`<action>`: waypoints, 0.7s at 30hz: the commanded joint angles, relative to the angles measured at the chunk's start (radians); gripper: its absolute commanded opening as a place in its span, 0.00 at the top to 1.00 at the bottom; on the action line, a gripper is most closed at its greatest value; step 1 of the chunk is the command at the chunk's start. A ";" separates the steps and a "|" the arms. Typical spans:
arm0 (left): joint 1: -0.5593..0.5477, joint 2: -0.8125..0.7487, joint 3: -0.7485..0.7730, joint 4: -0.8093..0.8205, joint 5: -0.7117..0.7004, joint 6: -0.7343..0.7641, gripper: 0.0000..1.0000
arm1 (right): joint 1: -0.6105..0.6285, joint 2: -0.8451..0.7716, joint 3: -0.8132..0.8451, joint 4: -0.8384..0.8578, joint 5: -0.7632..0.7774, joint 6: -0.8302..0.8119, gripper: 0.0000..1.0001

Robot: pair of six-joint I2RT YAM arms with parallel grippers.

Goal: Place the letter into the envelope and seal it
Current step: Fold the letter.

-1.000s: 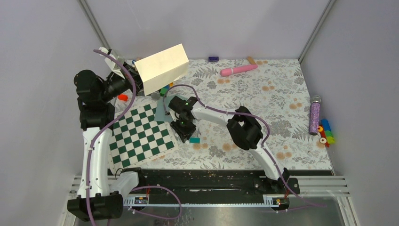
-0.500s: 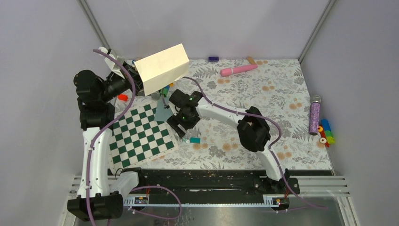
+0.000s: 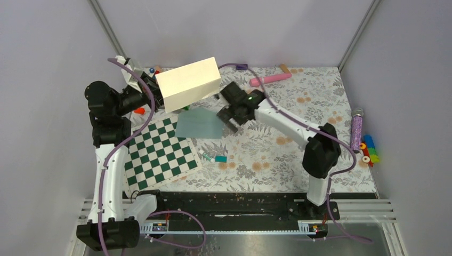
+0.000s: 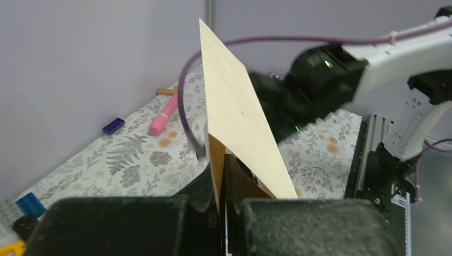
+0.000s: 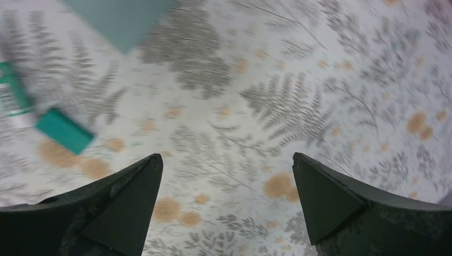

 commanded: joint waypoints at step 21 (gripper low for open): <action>-0.170 -0.051 -0.072 -0.232 0.075 0.273 1.00 | -0.653 -0.682 -0.144 0.068 -0.713 -0.211 0.00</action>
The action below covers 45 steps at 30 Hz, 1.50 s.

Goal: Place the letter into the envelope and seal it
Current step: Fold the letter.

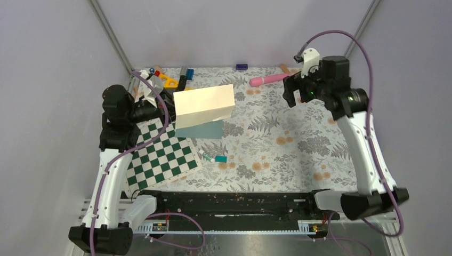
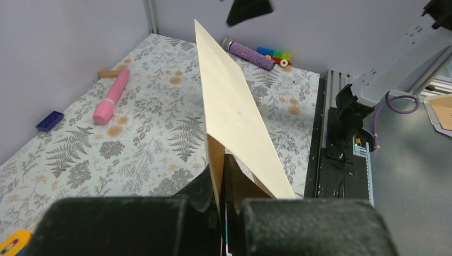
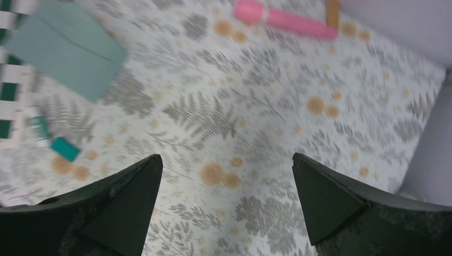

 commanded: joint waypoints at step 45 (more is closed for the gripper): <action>-0.379 0.219 0.100 -0.594 -0.067 0.592 0.99 | 0.246 -0.175 -0.382 0.212 -0.927 -0.164 0.00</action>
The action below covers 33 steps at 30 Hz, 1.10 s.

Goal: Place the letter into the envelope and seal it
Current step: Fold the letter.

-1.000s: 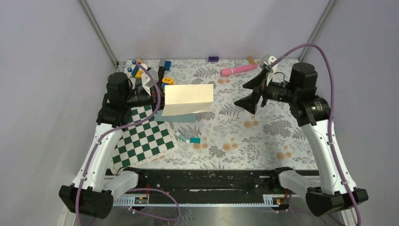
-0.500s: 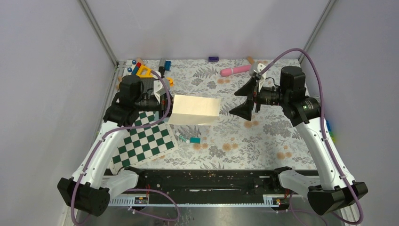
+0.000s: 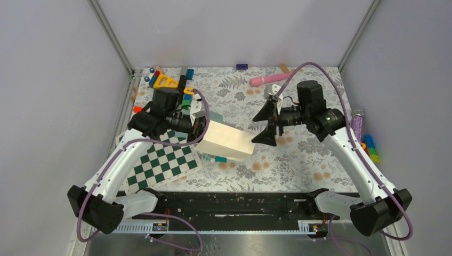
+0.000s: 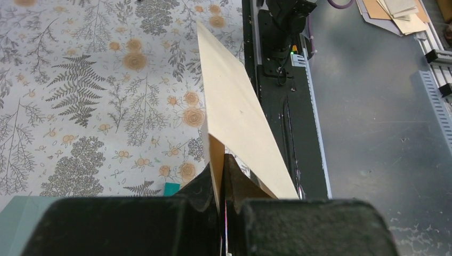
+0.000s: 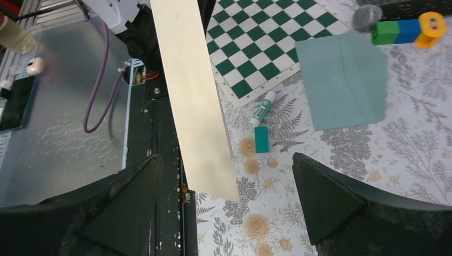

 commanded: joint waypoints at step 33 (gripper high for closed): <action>-0.050 -0.011 0.054 -0.107 -0.006 0.153 0.93 | 0.170 0.182 0.070 -0.218 -0.117 -0.167 0.79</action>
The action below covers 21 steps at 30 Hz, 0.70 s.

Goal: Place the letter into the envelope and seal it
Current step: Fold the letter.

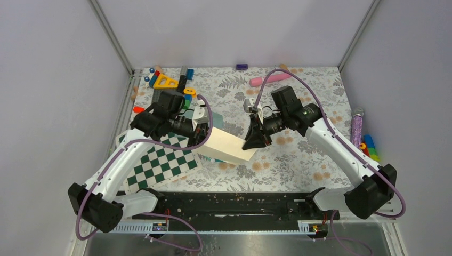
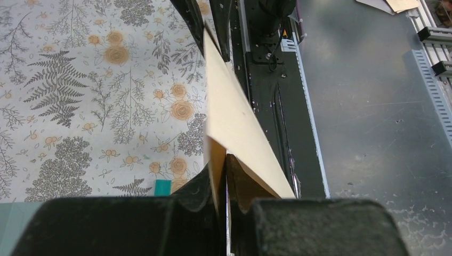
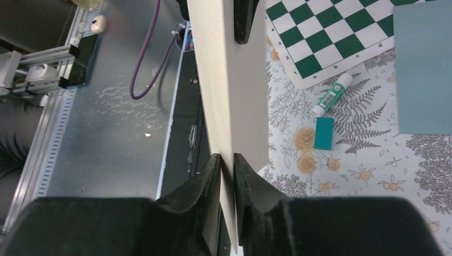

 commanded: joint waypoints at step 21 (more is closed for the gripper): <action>0.361 -0.228 0.124 0.113 -0.007 -0.089 0.01 | 0.001 -0.018 0.050 -0.032 0.135 -0.013 1.00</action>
